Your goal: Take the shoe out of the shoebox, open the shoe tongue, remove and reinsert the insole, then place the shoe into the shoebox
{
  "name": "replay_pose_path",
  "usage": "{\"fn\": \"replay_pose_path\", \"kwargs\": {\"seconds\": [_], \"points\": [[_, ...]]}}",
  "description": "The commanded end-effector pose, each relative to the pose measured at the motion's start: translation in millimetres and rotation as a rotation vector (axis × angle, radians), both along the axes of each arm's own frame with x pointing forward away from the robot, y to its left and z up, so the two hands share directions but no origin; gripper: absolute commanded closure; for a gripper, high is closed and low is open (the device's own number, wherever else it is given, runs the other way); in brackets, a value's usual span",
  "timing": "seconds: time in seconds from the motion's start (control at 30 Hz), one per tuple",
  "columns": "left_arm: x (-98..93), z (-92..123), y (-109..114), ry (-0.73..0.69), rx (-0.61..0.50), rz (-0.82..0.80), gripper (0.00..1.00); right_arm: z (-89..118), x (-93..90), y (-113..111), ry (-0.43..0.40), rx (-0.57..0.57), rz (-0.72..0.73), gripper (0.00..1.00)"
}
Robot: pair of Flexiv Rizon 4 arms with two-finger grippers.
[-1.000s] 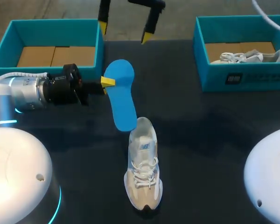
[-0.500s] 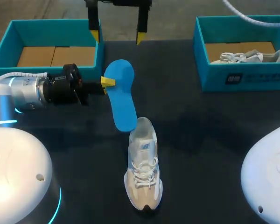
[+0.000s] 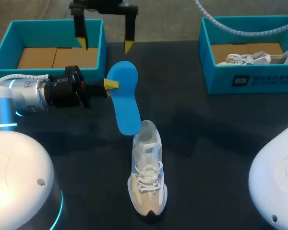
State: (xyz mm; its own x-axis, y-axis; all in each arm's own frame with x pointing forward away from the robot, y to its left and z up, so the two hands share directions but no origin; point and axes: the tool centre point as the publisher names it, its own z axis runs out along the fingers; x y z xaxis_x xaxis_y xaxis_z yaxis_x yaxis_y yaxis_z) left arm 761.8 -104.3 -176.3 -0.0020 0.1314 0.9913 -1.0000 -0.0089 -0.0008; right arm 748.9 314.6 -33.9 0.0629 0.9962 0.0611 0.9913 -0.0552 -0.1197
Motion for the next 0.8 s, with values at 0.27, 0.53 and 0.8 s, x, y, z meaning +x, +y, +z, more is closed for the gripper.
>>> {"fn": "replay_pose_path", "kwargs": {"seconds": [0.27,0.53,0.8], "points": [[-0.5,-0.2,0.2,0.001,0.001,0.000,1.00,7.4,6.0,-30.8,-0.028,0.248,-0.067,0.00],[-0.5,-0.2,0.2,0.001,0.001,0.000,1.00,7.4,4.0,-55.8,-0.063,0.508,-0.097,0.00],[-0.5,-0.2,0.2,0.001,0.001,0.000,1.00,2.3,4.8,-63.1,-0.055,0.666,-0.124,0.00]]}}
